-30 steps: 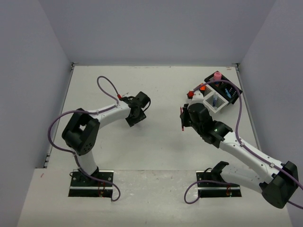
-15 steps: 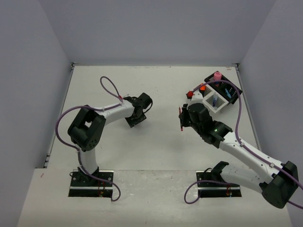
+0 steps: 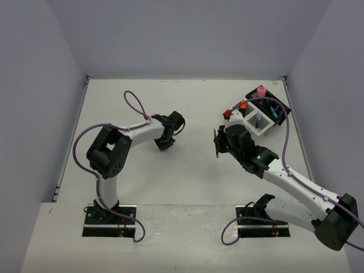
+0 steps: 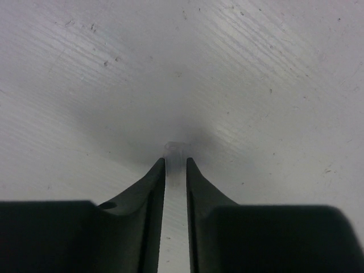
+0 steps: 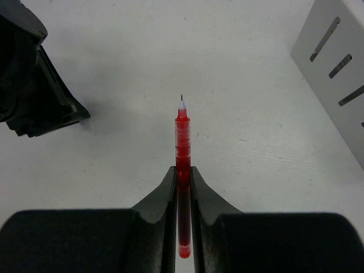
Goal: Sort the stationery into containers
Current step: Close the pen cap on the pen.
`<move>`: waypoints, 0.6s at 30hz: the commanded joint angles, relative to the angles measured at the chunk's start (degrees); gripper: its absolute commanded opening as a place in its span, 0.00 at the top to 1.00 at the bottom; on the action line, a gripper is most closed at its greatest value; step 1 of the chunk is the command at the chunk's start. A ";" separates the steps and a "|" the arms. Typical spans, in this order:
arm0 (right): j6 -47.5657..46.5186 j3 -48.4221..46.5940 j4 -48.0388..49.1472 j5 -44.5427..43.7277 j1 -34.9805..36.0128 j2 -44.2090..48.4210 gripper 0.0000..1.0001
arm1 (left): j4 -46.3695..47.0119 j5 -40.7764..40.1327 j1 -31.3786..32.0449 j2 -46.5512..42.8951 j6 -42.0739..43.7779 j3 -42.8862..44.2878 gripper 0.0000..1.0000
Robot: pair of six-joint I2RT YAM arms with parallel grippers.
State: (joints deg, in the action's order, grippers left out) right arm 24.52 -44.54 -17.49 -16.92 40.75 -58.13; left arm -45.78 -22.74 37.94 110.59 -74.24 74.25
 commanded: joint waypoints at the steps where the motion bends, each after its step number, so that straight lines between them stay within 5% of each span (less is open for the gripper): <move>1: -1.31 0.88 3.79 2.43 -0.15 -0.14 1.00 | 2.14 -0.32 -0.15 0.52 0.10 -1.97 0.85; 6: -3.55 2.95 7.01 6.00 -0.15 1.73 1.00 | 6.09 0.28 -0.32 -1.75 2.20 -6.02 1.00; 13: -5.72 7.50 14.05 16.51 -0.07 6.84 1.00 | 2.91 -7.40 0.34 -18.24 3.17 -11.64 1.00; 18: 2.92 11.72 27.40 27.60 2.49 7.39 1.00 | 14.76 -7.08 1.71 -34.85 16.96 -21.01 1.00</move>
State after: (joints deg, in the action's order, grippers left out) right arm 21.44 -35.75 -4.52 -0.47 40.94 -51.36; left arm -40.32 -26.63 38.49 88.61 -68.25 58.32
